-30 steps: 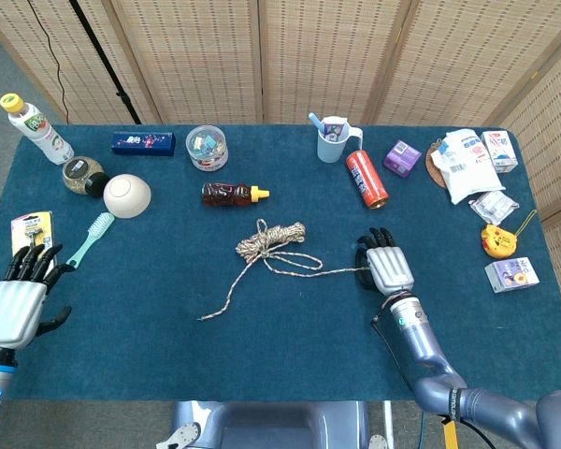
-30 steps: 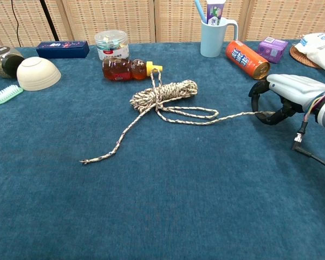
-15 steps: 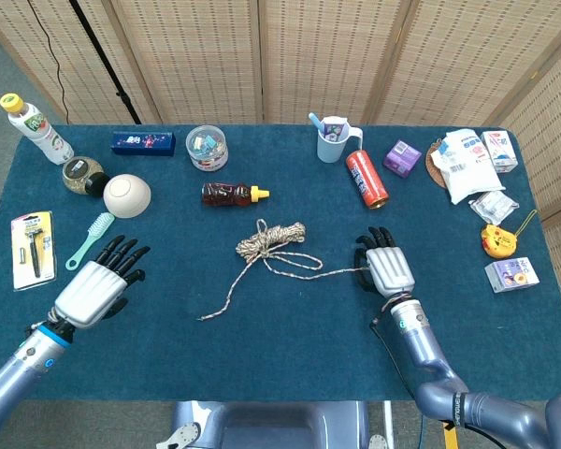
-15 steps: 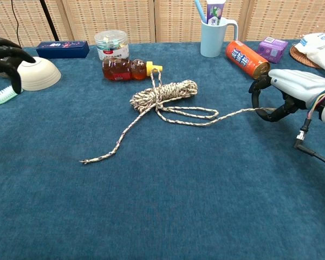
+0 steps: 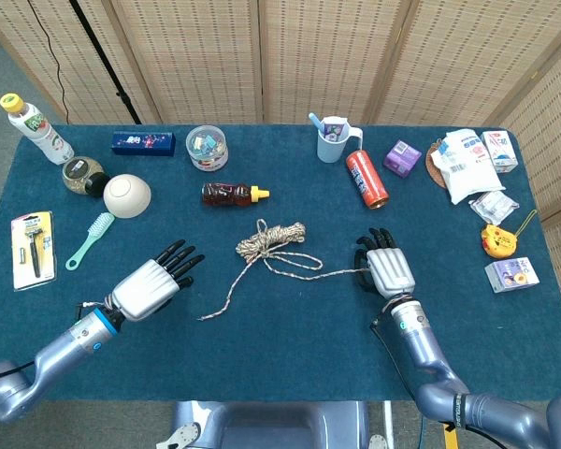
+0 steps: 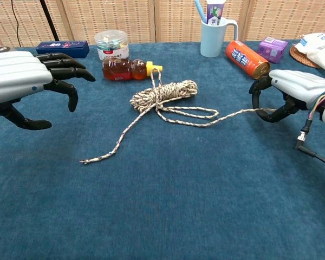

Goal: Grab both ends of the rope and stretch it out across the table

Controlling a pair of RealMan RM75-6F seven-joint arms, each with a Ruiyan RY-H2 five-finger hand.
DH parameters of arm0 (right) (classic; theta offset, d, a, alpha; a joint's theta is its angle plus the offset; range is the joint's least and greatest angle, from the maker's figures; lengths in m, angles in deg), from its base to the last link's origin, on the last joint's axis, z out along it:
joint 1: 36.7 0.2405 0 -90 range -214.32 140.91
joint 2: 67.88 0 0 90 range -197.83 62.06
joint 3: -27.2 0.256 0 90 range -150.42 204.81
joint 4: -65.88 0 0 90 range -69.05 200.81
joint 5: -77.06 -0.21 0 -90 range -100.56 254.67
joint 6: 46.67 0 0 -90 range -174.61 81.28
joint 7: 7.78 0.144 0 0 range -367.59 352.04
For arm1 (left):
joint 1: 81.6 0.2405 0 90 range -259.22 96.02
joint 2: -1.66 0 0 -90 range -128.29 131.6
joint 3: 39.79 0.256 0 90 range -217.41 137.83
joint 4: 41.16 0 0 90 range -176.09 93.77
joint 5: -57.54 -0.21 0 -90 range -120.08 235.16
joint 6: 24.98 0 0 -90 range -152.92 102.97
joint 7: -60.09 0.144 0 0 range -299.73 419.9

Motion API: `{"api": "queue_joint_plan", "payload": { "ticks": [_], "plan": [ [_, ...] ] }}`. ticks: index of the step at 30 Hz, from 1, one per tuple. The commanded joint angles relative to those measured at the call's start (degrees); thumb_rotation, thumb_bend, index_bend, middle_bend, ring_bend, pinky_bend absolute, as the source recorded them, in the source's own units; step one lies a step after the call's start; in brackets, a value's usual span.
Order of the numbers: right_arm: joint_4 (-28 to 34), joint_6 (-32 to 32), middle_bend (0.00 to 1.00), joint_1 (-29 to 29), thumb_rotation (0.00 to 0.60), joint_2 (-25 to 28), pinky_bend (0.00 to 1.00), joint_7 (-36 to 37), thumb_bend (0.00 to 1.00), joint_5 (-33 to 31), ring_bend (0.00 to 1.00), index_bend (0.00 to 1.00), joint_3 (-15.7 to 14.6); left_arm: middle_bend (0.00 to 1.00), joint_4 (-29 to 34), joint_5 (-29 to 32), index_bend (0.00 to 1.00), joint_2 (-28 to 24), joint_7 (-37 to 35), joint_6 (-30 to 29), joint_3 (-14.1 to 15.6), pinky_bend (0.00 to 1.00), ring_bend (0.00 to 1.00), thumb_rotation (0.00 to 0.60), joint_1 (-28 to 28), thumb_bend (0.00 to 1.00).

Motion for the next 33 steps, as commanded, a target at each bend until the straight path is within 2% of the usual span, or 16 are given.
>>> {"api": "queue_joint_plan", "payload": {
  "ticks": [1, 16, 33],
  "plan": [
    [0.02, -0.05, 0.24, -0.01, 0.600, -0.03, 0.00, 0.05, 0.53, 0.04, 0.05, 0.61, -0.01, 0.09, -2.31, -0.64, 0.44, 2.26, -0.44, 0.84, -0.05, 0.00, 0.00, 0.600, -1.85, 0.26],
    [-0.53, 0.63, 0.24, -0.07, 0.600, 0.05, 0.00, 0.73, 0.53, -0.33, 0.05, 0.61, -0.07, 0.08, -11.75, -1.74, 0.48, 11.01, -4.14, 3.74, 1.58, 0.00, 0.00, 0.600, -8.06, 0.28],
    [-1.94, 1.62, 0.24, -0.03, 0.600, 0.07, 0.00, 2.14, 0.53, -0.73, 0.05, 0.61, 0.09, 0.07, -15.39, 1.48, 0.48, 16.41, -4.30, 5.95, 1.71, 0.00, 0.00, 0.600, -11.11, 0.35]
  ]
}}
